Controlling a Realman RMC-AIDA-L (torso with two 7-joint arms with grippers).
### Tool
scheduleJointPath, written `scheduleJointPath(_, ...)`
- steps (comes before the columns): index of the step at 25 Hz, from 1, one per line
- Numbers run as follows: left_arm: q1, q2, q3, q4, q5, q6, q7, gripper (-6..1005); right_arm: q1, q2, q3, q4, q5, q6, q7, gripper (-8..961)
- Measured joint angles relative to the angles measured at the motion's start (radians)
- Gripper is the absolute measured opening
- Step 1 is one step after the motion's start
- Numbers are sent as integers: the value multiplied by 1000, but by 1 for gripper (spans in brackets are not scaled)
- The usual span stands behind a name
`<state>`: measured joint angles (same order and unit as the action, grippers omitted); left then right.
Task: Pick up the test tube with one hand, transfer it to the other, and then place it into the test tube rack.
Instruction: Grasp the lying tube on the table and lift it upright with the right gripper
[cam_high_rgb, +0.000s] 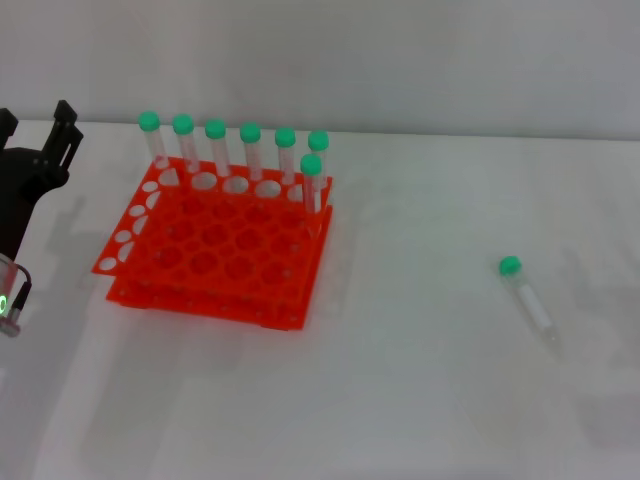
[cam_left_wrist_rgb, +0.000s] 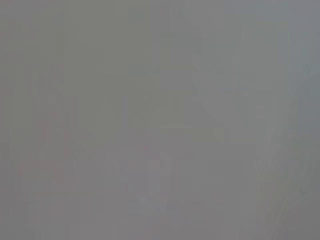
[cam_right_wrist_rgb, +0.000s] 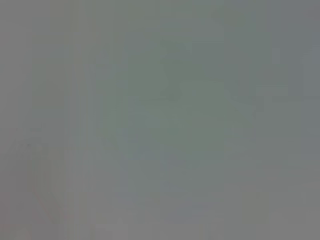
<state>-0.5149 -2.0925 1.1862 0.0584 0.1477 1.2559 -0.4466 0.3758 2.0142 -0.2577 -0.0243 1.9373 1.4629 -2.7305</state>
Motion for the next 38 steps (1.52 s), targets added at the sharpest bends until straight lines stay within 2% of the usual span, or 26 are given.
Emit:
scheduleJointPath(6,13,0,1,-3,1,17,1,761,25,0,0,-4,0,-15,-8,686)
scheduleJointPath(12,6,2,1,1,1,37,-6,756,21,2,-2,-5,0,-8,-16,686)
scheduleJointPath(17,13,-1,1,0,-2,48,-8,752,-21,-2,-46,-47,-1,54,-1,685)
scheduleJointPath(19,13,0,0,0,-3,48,-12,751,-52,-6,-94,-85,-2,81,25,685)
scheduleJointPath(24,14,1,-5,0,-23,47,-57,747,-140,-11,-170,-253,-3,126,228,685)
scheduleJointPath(28,15,0,-2,1,-22,47,-71,743,-182,-15,-223,-434,-56,123,478,684)
scheduleJointPath(33,15,-1,0,1,-14,53,-71,739,-201,-15,-231,-706,-261,107,891,684)
scheduleJointPath(38,20,-3,1,-9,-14,65,-74,735,-183,-14,-246,-972,-479,104,1213,683)
